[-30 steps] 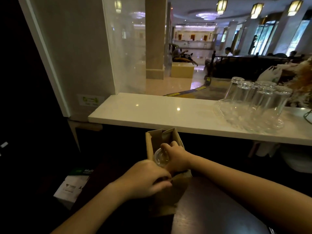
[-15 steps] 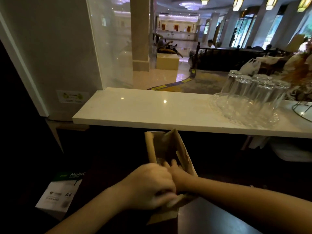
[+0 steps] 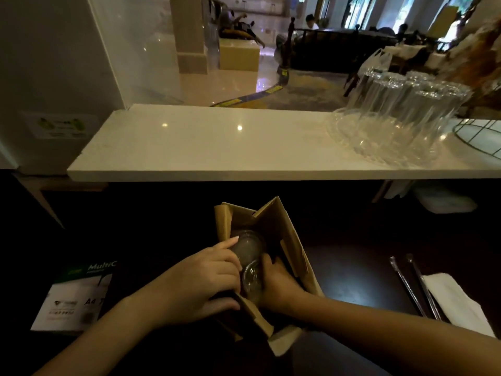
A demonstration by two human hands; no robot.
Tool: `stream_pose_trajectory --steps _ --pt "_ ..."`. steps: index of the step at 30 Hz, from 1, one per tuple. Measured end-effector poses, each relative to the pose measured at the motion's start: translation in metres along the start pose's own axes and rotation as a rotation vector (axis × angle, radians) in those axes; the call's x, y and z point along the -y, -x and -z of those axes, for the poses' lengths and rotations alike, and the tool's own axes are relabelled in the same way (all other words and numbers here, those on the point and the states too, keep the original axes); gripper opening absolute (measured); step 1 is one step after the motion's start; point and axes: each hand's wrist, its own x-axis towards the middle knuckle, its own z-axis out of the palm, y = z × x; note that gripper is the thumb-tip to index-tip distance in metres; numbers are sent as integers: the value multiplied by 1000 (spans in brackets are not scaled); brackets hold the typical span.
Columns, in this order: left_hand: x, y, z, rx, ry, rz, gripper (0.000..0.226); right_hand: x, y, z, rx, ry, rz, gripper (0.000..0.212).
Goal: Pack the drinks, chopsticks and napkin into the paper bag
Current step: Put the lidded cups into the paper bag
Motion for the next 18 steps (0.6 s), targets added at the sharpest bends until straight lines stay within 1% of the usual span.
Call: stream_pose_trajectory --steps 3,8,12,16,18 --pt "1 1 2 17 62 -4 20 5 -9 0 -20 -94 -21 101" --pt "4 4 2 7 64 -21 20 6 -10 -20 23 -111 -59 111" --pt "6 9 0 21 70 -37 20 3 -9 -34 6 -142 -103 107" --pt "4 6 0 39 56 -55 22 1 -9 -37 -25 -133 -83 105" --pt "4 4 1 37 59 -51 23 2 -10 -34 -9 -90 -82 102"
